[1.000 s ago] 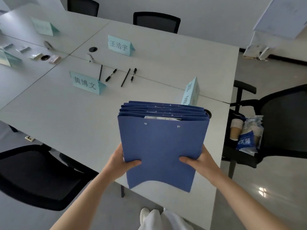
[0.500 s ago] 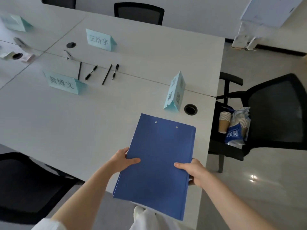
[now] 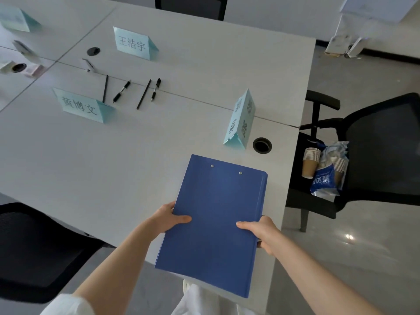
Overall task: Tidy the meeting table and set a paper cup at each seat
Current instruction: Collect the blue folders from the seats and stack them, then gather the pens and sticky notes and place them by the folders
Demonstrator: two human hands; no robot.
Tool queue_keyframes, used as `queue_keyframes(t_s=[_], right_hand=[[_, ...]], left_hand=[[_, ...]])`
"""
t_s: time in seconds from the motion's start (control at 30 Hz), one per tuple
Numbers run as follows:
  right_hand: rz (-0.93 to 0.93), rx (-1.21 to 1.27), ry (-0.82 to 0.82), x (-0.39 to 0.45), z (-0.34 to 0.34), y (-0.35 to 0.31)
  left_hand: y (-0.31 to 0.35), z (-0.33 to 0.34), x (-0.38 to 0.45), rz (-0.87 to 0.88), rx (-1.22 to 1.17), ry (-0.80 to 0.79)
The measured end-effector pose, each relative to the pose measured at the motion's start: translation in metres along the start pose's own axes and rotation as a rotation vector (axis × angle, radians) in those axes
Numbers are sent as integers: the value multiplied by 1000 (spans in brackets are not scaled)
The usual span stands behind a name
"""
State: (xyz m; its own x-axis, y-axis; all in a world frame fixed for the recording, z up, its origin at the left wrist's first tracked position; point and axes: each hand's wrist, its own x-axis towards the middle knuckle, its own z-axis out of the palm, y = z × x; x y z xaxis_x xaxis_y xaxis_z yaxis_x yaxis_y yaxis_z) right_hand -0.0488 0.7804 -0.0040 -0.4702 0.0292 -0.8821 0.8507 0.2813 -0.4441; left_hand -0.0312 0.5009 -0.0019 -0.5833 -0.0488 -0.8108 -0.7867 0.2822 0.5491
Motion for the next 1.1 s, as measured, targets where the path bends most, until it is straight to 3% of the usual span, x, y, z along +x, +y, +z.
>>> queue_keyframes(t_s=[0.27,0.5,0.67,0.77,0.9,1.1], right_hand=[[27,-103,57,3,8,-5],[54,-85,125,4,12,-9],[-58,-323,474,-21,28,-26],[-205,-440,590,-43,50,-40],[-346,-394,621,-67,98,-57],[-510,-287,403,-88,194,-80]], left_hand=[[4,-2,-2,42,160,76],[3,-4,-11,52,91,60],[-10,-27,-12,58,83,92],[-16,-55,-18,99,41,123],[-28,-113,-32,173,32,144],[-50,-193,-45,231,-15,184]])
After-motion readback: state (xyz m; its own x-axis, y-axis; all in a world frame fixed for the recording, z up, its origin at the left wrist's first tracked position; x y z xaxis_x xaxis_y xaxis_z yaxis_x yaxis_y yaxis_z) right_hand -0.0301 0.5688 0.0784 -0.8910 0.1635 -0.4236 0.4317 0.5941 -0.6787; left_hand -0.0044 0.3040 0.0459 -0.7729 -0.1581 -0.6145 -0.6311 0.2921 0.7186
